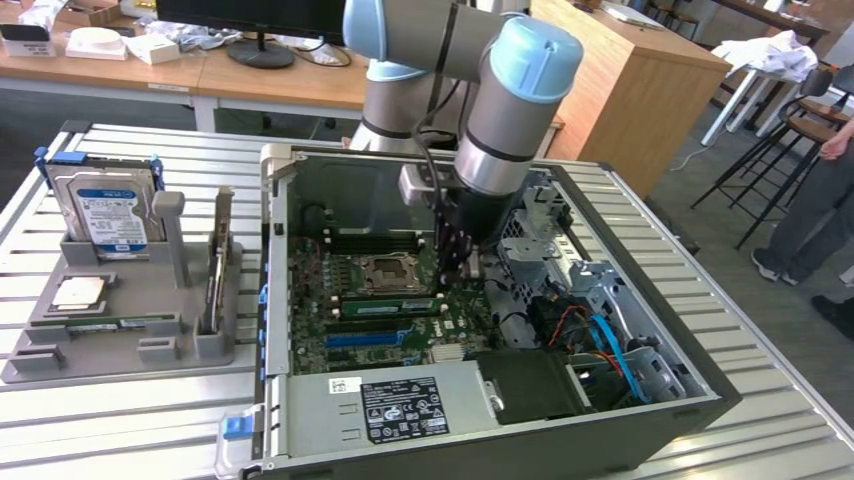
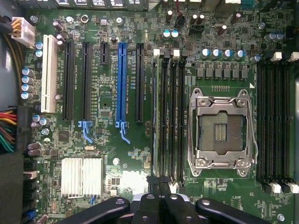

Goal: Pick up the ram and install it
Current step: 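Press down the ram until it locks into place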

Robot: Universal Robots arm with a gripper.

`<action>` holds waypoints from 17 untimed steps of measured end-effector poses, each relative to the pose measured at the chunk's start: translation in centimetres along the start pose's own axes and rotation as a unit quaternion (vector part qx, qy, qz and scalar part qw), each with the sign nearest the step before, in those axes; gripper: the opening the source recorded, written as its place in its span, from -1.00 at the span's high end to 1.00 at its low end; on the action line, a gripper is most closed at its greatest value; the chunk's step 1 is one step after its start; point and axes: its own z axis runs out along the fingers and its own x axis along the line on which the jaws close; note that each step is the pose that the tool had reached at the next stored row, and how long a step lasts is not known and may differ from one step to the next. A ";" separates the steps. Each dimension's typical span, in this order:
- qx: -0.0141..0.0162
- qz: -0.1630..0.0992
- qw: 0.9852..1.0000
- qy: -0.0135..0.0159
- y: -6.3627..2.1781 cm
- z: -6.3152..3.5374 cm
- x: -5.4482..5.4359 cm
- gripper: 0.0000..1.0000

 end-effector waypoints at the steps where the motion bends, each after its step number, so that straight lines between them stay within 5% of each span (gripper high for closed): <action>1: 0.000 0.000 1.000 0.000 0.00 0.07 0.0 0.80; 17: 0.000 0.000 1.000 0.000 -0.02 0.43 -0.2 0.80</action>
